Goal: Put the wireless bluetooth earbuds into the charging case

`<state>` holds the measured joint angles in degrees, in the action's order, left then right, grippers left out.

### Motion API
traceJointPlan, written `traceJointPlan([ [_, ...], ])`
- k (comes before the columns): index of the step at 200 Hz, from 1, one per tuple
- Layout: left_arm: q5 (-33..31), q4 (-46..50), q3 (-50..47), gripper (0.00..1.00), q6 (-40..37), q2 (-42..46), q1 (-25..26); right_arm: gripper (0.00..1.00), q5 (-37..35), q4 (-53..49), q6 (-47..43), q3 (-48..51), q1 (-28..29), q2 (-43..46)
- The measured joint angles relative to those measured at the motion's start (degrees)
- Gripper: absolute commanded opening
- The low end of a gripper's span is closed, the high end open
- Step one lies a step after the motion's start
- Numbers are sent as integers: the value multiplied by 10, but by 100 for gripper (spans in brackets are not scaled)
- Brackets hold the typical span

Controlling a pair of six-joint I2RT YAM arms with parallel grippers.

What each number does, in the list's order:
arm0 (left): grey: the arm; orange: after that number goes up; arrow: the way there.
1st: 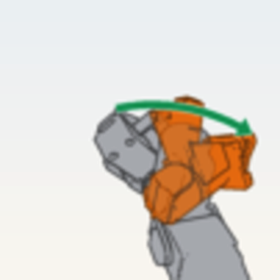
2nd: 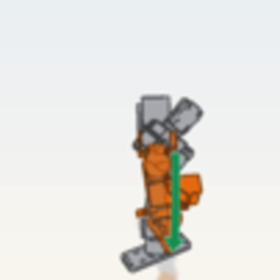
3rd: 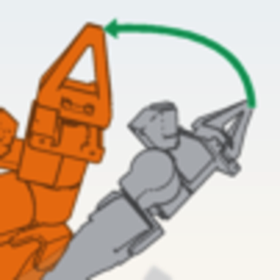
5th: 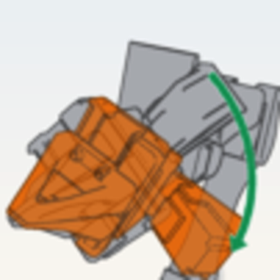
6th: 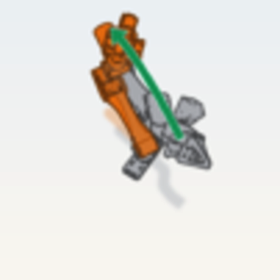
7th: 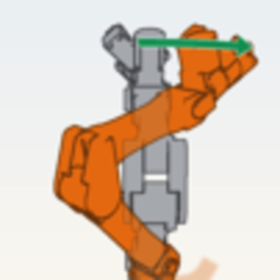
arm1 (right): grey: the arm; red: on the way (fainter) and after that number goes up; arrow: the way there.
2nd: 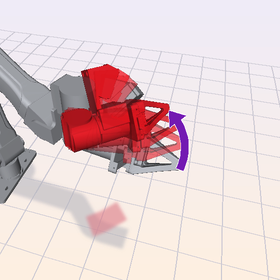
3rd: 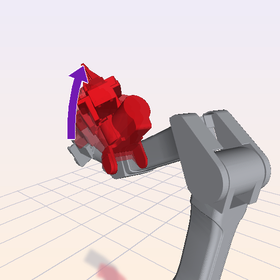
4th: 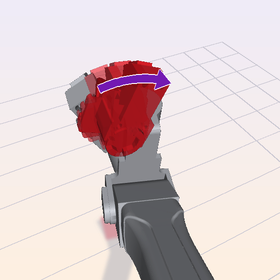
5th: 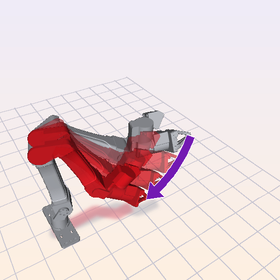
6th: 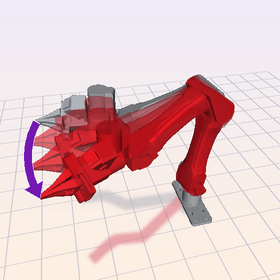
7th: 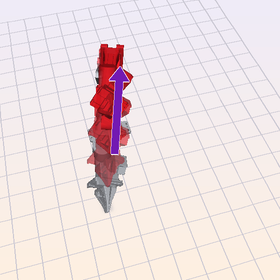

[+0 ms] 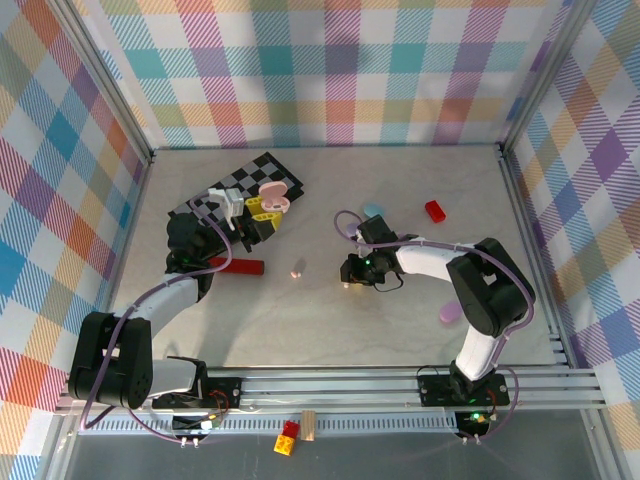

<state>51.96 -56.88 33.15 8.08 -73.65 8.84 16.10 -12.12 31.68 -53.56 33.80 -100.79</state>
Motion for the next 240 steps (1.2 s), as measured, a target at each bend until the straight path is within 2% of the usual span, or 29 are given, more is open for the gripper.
traceJointPlan([
  [60, 0, 0, 0, 37, 0, 0, 0, 28, 22, 25, 11, 7, 0, 0],
  [110, 0, 0, 0, 37, 0, 0, 0, 23, 27, 32, 18, 10, 0, -3],
  [158, 0, 0, 0, 37, 0, 0, 0, 24, 31, 35, 19, 10, -1, -11],
  [206, 0, 0, 0, 37, 0, 0, 0, 19, 30, 36, 21, 10, -1, -10],
  [240, 0, 0, 0, 37, 0, 0, 0, 19, -9, 25, 21, 10, 0, 2],
])
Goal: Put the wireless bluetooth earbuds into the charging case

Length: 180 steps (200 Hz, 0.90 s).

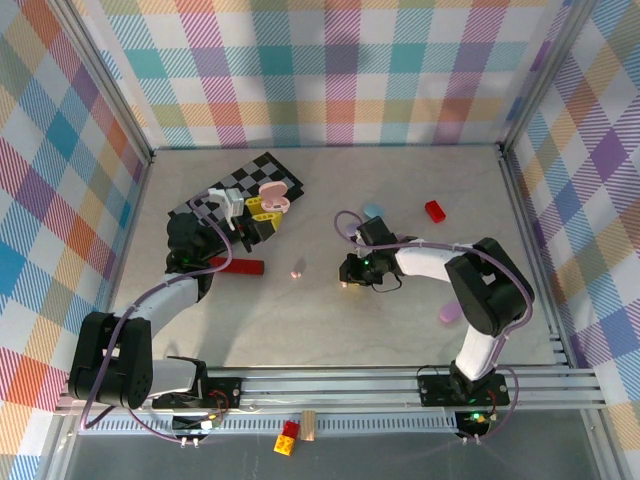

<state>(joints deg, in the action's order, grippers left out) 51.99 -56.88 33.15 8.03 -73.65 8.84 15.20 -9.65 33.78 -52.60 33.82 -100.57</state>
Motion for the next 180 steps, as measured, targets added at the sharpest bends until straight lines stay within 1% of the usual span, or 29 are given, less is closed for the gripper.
traceJointPlan([
  [25, 0, 0, 0, 37, -2, 0, 0, 19, -74, -34, 0, 0, 6, 35],
  [50, 0, 3, 0, 37, -13, -1, 3, 16, -171, -72, 3, -6, 16, 75],
  [76, -2, 26, 1, 37, -34, -7, 13, 16, -261, -109, 4, -30, 36, 78],
  [95, -3, 53, 3, 37, -54, -9, 29, 16, -300, -123, 5, -36, 44, 79],
  [124, -7, 95, 16, 37, -88, -10, 56, 14, -334, -137, 0, -36, 48, 96],
  [146, -7, 105, 26, 37, -103, -20, 76, 13, -336, -126, -22, -33, 48, 135],
  [164, -6, 107, 33, 38, -109, -37, 95, 13, -315, -94, -61, -17, 48, 186],
  [180, -6, 107, 38, 38, -111, -49, 109, 13, -272, -65, -99, -2, 48, 236],
])
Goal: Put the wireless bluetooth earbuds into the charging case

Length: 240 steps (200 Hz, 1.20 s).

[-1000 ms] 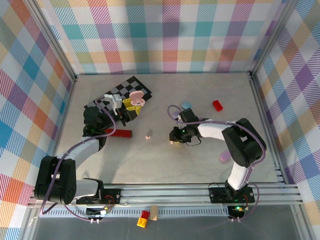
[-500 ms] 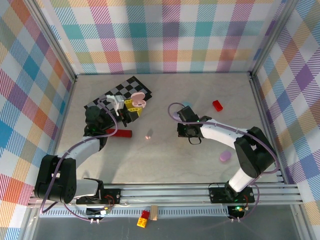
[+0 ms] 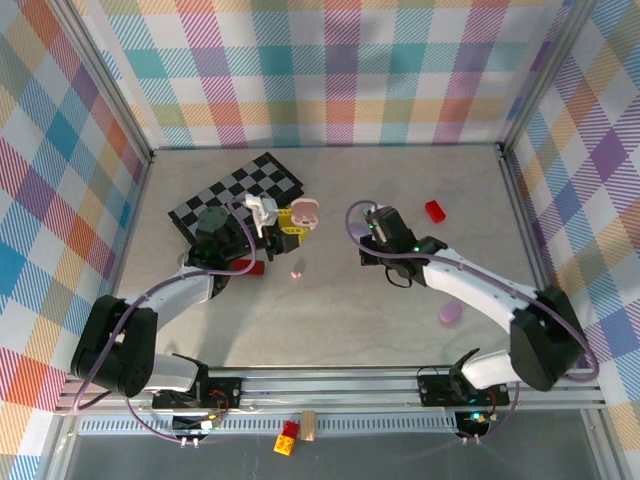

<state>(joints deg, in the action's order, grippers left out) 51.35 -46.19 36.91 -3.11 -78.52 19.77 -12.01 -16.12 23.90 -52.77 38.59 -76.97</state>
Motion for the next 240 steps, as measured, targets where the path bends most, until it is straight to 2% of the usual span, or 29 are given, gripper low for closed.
traceJointPlan([
  [55, 11, -5, 18, 38, -12, -27, 34, 13, 179, 44, -103, -5, -15, 116],
  [112, 41, 17, 28, 38, -38, -28, 48, 13, 314, 71, -133, -45, -16, 119],
  [155, 58, 67, 39, 39, -67, -19, 60, 13, 349, 78, -146, -67, -16, 87],
  [240, 62, 81, 46, 38, -59, -11, 60, 13, 349, 75, -164, -67, -19, 65],
])
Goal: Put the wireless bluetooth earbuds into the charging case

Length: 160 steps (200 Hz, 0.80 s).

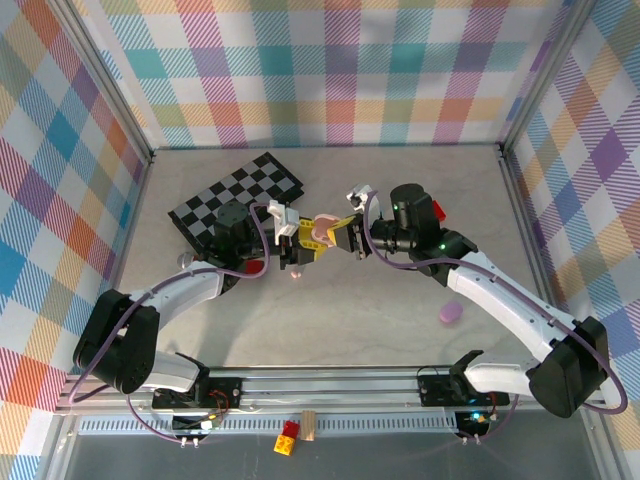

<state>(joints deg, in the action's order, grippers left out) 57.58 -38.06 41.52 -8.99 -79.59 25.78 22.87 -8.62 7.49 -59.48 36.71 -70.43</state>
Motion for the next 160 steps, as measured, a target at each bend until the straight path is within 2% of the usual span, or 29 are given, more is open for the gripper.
traceJointPlan([
  [49, 0, -45, 0, 37, 43, -5, 0, 15, -9, 1, -9, 0, 0, 0],
  [113, -6, -57, 0, 37, 58, -9, 0, 50, -7, 4, -5, 0, 1, 4],
  [160, -6, -66, 0, 37, 58, -9, -5, 61, -9, 54, 25, 59, -14, 68],
])
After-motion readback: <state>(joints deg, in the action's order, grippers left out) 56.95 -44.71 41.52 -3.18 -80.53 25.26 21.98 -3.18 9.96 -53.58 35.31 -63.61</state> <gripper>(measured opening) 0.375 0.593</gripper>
